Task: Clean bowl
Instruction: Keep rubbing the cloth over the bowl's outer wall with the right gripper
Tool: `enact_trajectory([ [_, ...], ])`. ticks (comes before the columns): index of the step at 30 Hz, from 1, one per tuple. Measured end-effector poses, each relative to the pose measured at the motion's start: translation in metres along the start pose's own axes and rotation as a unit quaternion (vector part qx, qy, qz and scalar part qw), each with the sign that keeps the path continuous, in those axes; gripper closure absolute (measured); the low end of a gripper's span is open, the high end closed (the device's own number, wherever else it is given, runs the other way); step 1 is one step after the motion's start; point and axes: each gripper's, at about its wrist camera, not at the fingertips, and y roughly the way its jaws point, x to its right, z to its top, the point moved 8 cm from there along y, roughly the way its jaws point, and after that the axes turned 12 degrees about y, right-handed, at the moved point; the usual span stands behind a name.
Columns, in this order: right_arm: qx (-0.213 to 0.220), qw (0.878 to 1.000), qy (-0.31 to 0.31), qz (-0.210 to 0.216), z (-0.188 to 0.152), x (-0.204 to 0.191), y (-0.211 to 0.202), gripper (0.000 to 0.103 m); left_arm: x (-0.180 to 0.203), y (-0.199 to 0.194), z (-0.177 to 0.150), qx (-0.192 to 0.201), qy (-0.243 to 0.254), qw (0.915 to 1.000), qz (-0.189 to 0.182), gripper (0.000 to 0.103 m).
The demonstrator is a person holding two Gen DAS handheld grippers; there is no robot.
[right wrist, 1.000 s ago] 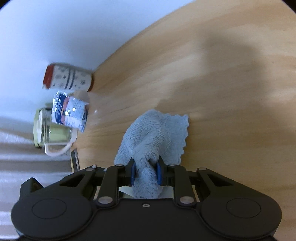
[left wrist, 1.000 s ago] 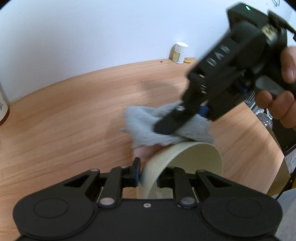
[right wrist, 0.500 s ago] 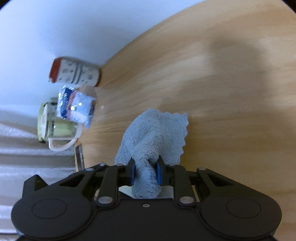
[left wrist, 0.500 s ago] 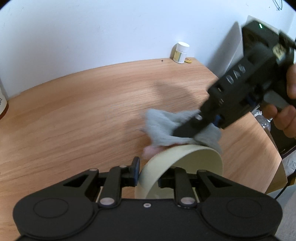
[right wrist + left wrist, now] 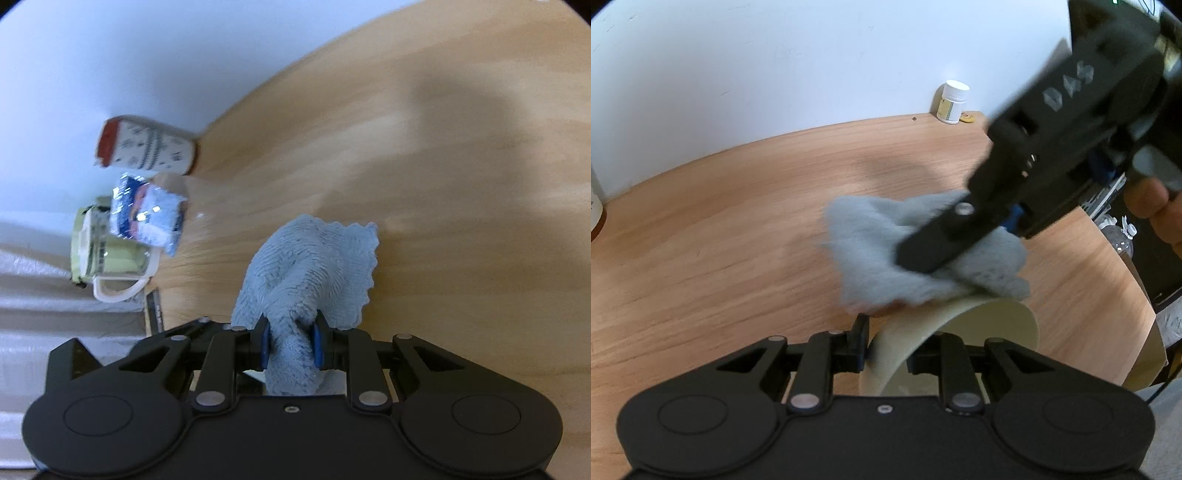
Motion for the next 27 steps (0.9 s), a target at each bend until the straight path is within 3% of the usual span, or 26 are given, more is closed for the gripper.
enact_trajectory([
  [7,0.009,0.998,-0.048,-0.027,-0.003,-0.011,0.001,0.079,-0.005,0.001,0.004,-0.001,-0.011,0.9998,-0.014,0.084],
  [18,0.034,0.998,0.037,-0.038,0.024,0.045,-0.02,0.079,-0.021,0.014,0.008,-0.011,-0.028,0.999,-0.033,0.084],
  [22,0.032,0.995,0.09,-0.004,0.032,0.062,-0.024,0.079,-0.026,0.018,0.011,-0.012,-0.026,0.999,-0.035,0.086],
  [27,0.049,0.994,0.095,0.004,0.036,0.066,-0.029,0.079,-0.033,0.024,0.016,-0.015,-0.037,0.9985,-0.038,0.086],
])
